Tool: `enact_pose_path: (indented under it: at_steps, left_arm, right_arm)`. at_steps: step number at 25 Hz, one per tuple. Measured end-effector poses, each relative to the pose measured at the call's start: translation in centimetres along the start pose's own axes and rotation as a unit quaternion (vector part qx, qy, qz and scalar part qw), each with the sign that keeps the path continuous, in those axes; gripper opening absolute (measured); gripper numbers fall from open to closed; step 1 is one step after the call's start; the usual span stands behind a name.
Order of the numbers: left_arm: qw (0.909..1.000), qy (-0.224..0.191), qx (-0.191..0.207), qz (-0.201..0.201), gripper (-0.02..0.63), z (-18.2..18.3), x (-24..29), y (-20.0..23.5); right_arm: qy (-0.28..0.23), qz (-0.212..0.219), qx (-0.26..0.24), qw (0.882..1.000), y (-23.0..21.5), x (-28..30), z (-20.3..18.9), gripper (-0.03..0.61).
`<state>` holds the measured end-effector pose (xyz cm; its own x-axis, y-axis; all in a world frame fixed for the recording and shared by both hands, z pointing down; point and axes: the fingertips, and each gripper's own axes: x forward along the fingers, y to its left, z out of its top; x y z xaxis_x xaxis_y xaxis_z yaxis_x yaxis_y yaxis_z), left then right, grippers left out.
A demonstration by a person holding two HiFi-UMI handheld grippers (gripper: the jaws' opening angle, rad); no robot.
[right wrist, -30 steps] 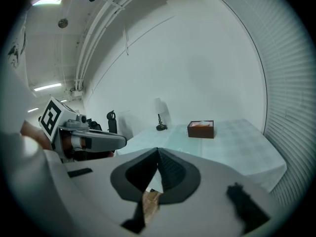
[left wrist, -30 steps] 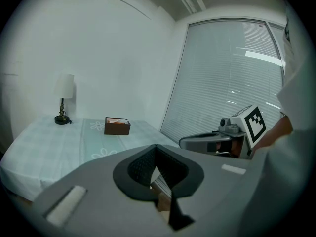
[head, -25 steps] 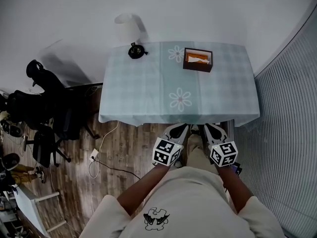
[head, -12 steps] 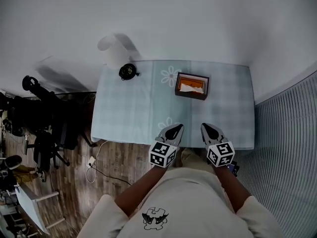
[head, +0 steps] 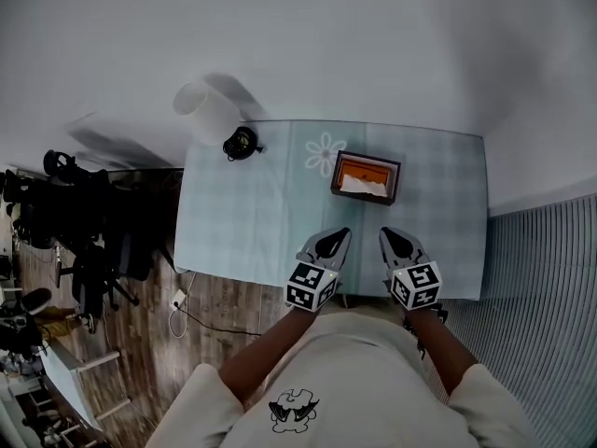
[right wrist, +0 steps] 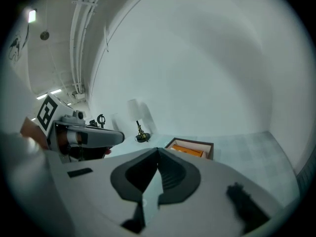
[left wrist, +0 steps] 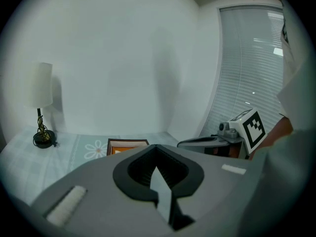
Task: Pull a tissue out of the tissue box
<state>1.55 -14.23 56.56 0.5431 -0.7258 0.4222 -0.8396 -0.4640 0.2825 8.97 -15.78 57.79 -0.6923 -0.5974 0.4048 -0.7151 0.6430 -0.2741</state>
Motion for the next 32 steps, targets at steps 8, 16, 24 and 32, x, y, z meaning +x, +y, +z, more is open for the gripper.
enact_pose_path:
  at_steps: [8, 16, 24, 32]
  left_arm:
    - [0.9997, 0.023, -0.013, 0.001, 0.006, -1.1, 1.2, 2.9]
    - [0.9990, 0.043, -0.013, -0.004, 0.006, -2.3, 4.6, 4.8]
    - [0.9972, 0.074, -0.008, 0.007, 0.006, -3.3, 8.5, 7.9]
    - [0.9939, 0.102, -0.025, 0.034, 0.009, -4.8, 10.8, 10.2]
  right_arm:
    - [0.017, -0.021, -0.013, 1.000, -0.5, 1.8, -0.4, 0.011]
    - [0.040, -0.043, -0.028, 0.998, -3.4, 4.9, -0.6, 0.011]
    - [0.087, -0.062, -0.063, 0.992, -6.4, 8.3, -2.4, 0.012]
    - [0.142, -0.059, -0.096, 0.983, -8.2, 10.6, -4.2, 0.157]
